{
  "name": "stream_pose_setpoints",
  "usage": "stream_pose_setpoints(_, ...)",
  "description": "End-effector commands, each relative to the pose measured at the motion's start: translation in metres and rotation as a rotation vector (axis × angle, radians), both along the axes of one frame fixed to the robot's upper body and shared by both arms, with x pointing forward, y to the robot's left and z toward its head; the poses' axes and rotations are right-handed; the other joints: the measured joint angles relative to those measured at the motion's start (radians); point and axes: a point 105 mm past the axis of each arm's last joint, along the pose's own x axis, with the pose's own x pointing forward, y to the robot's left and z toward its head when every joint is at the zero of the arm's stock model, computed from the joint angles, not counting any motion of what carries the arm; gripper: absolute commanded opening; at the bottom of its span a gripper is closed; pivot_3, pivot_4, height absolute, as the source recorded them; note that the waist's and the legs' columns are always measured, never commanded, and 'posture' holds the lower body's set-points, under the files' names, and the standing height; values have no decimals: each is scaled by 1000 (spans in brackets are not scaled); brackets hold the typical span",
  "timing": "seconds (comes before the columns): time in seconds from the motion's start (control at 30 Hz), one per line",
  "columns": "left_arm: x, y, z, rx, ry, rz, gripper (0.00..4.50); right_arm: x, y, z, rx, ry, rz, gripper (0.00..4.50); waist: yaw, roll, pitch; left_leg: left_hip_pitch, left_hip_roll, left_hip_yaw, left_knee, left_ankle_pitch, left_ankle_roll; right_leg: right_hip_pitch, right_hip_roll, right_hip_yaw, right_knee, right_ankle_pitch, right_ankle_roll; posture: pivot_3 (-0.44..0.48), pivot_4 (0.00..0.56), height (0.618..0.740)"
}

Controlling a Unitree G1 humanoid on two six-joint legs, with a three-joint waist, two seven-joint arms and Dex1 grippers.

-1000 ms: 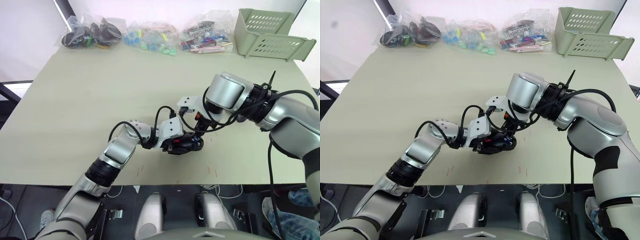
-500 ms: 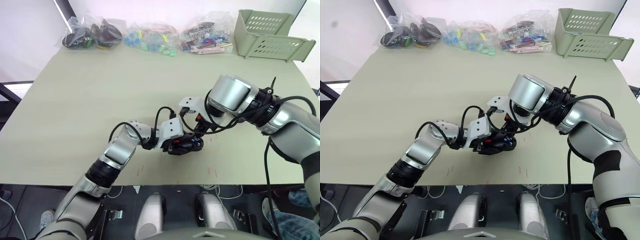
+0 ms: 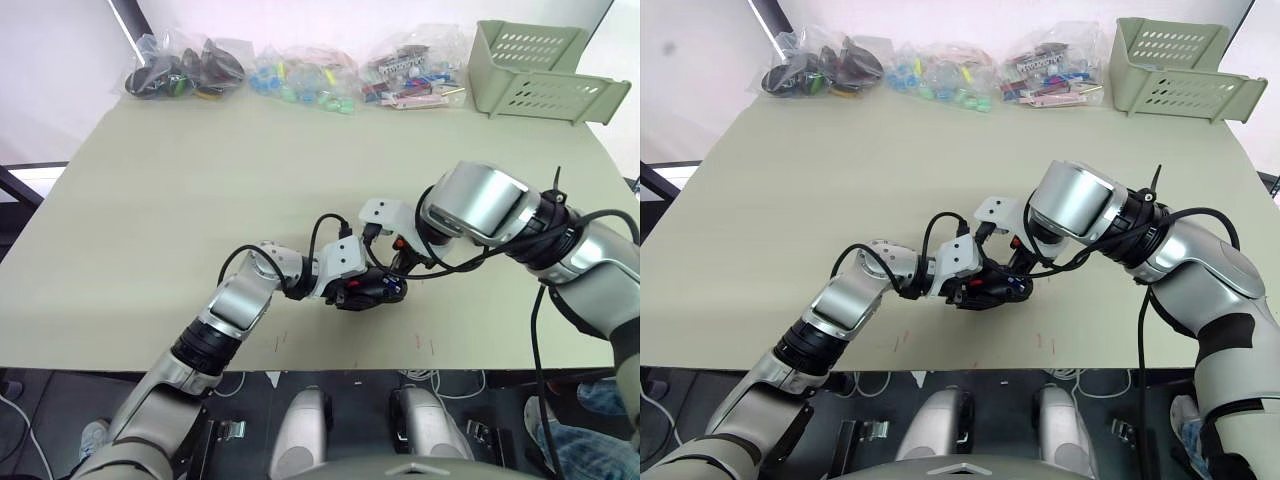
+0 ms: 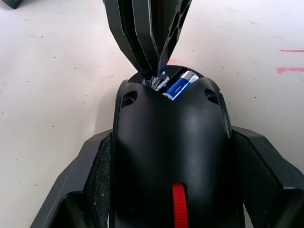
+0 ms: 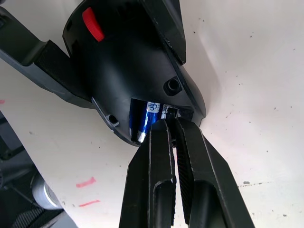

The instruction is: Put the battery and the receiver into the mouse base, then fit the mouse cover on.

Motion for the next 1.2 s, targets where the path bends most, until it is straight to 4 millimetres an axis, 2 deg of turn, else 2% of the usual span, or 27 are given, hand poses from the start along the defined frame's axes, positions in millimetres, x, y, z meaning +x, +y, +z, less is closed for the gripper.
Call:
stream_pose_setpoints(0.03, 3, 3, 1, 8, -21, 20, 3007, -9, -5, -19, -25, 51, -10, 0, -1, 0, 0, 1, 0, 0, 0, 0, 0, 1, 0, 0, 0, 0, 0, 0, 150, 740)
stream_pose_setpoints(0.57, 3, 5, 1, 17, -20, 15, 3007, -4, -6, -11, 23, -19, -41, 0, -2, 0, 0, 4, 0, 0, -1, 0, 0, 3, 0, 0, 0, 0, 0, 0, 150, 740)
stream_pose_setpoints(1.2, 3, 6, 1, 17, -16, 18, 3007, -3, -21, -13, 77, 3, -132, 0, -1, 0, 0, 3, 0, 0, -2, 0, 0, 3, 0, 1, -1, 0, 0, 0, 150, 740)
